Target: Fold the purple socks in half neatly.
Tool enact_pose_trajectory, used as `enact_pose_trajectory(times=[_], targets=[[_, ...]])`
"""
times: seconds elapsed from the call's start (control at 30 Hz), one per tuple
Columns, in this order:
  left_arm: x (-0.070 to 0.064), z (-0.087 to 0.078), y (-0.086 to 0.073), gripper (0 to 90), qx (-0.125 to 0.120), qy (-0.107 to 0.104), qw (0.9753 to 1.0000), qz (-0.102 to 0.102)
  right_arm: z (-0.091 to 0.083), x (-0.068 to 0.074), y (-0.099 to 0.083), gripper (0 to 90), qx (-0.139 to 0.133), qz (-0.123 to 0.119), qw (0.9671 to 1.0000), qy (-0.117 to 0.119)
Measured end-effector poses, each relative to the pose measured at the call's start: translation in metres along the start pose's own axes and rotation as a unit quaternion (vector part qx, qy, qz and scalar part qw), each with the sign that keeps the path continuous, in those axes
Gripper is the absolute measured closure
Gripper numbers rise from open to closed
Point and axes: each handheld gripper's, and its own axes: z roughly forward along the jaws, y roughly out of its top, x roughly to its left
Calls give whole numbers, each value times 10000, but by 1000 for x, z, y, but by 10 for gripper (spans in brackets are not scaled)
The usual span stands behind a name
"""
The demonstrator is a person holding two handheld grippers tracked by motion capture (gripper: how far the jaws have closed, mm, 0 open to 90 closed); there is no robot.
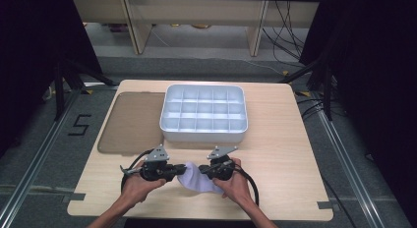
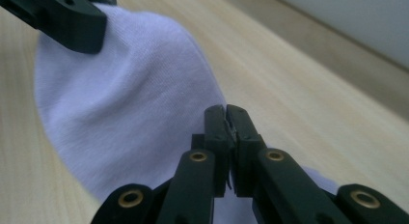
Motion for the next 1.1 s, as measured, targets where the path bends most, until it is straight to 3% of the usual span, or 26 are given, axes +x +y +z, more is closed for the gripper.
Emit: enact_pose_trajectory(times=[0.1, 0.23, 0.37, 0.53, 0.77, 0.83, 0.93, 1.1], targets=[[0, 0, 0, 854, 57, 51, 10000, -1, -10, 0, -2, 886, -82, -28, 9999, 96], [-1, 0, 1, 853, 132, 22, 9999, 15, -17, 10, -12, 873, 53, 22, 9997, 218], [-4, 1, 3, 852, 158, 47, 9999, 42, -13, 17, -16, 869, 213, -79, 9993, 308], [-13, 2, 7, 851, 155, -68, 9998, 106, -1, 21, -14, 888, 440, -187, 9983, 320], [-9, -4, 7, 851, 99, -113, 9999, 3, 11, 27, -8, 892, 419, -150, 9971, 618], [-7, -7, 5, 851, 73, -35, 10000, -39, 13, 28, -7, 892, 415, -164, 9969, 650], [-4, -9, 4, 851, 79, -15, 9999, -92, 9, 23, -8, 891, 343, -250, 9970, 649], [-5, -8, 6, 851, 76, -100, 9999, -106, -15, 8, -9, 890, 149, 17, 9990, 417]])
